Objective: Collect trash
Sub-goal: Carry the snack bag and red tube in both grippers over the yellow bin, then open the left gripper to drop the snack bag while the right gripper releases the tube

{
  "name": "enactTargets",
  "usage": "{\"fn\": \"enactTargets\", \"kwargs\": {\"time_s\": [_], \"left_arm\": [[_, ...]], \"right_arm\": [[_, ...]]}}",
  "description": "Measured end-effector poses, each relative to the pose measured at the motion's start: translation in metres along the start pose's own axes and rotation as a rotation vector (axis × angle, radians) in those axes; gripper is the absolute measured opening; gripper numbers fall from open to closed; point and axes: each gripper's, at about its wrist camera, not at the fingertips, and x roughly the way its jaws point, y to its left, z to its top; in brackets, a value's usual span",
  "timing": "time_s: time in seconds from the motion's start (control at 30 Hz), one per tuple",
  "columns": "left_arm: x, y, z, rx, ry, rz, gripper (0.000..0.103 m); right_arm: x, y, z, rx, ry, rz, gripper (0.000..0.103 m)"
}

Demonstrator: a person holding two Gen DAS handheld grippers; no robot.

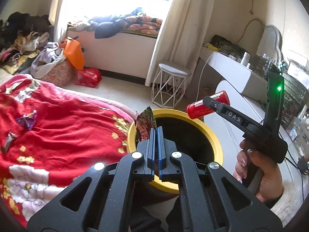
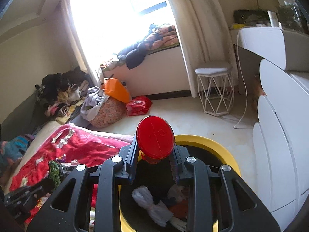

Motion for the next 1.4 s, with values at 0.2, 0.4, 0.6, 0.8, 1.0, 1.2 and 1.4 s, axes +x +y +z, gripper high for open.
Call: {"fn": "enactTargets", "kwargs": {"time_s": [0.2, 0.4, 0.6, 0.8, 1.0, 1.2, 1.4], "left_arm": [[0.014, -0.01, -0.003, 0.017, 0.018, -0.017, 0.001], [0.032, -0.015, -0.006, 0.027, 0.046, -0.023, 0.001], [0.048, -0.015, -0.014, 0.014, 0.08, -0.039, 0.001], [0.064, -0.017, -0.018, 0.008, 0.102, -0.066, 0.001], [0.081, -0.017, -0.023, -0.007, 0.148, -0.094, 0.026], [0.061, -0.002, -0.019, -0.021, 0.093, -0.043, 0.073], [0.032, 0.018, -0.015, -0.036, 0.044, 0.06, 0.09]], "right_arm": [[0.006, -0.015, -0.003, 0.022, 0.022, -0.027, 0.027], [0.017, -0.026, -0.008, 0.042, 0.071, -0.057, 0.027], [0.023, -0.033, -0.011, 0.053, 0.102, -0.073, 0.027], [0.028, -0.039, -0.014, 0.061, 0.127, -0.072, 0.028], [0.034, -0.045, -0.015, 0.094, 0.149, -0.071, 0.049], [0.033, -0.042, -0.015, 0.098, 0.131, -0.076, 0.062], [0.028, -0.021, -0.012, 0.05, 0.111, -0.04, 0.068]]}}
